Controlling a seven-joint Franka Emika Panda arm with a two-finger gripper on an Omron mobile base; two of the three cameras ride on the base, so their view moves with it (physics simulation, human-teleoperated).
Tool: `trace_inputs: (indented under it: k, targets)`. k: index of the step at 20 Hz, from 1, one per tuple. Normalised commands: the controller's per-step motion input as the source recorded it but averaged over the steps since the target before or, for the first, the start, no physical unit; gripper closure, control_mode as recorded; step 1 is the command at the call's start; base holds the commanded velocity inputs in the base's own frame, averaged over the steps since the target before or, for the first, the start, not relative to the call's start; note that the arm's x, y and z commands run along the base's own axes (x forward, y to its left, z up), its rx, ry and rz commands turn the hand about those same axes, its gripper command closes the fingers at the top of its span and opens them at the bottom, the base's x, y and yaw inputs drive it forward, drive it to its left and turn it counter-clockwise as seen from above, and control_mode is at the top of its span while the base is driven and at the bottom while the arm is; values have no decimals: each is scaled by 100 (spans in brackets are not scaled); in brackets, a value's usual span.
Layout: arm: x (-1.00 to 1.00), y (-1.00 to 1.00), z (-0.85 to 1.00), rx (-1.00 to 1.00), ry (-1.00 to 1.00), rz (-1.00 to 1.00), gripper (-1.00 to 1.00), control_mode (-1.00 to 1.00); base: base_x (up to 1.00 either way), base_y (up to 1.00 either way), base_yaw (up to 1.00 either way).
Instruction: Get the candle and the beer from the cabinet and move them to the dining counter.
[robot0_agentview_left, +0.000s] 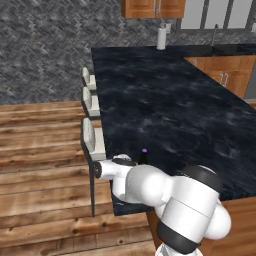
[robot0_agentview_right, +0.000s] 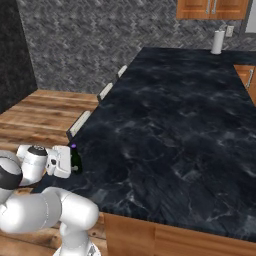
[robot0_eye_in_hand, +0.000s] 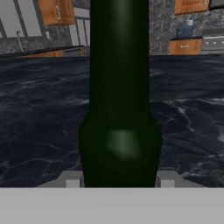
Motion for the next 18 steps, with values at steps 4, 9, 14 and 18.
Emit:
trace_inputs:
  k: [4,9,14,18]
  targets:
    - [-3,0,-23,0,0,-1,100,-100,0,0,0]
    - [-10,0,-25,0,-2,-1,100,-100,0,0,0]
    - [-18,-2,-30,0,-4,-2,-100,-100,0,0,0]
    - [-17,-2,-26,0,-6,-3,-100,-100,0,0,0]
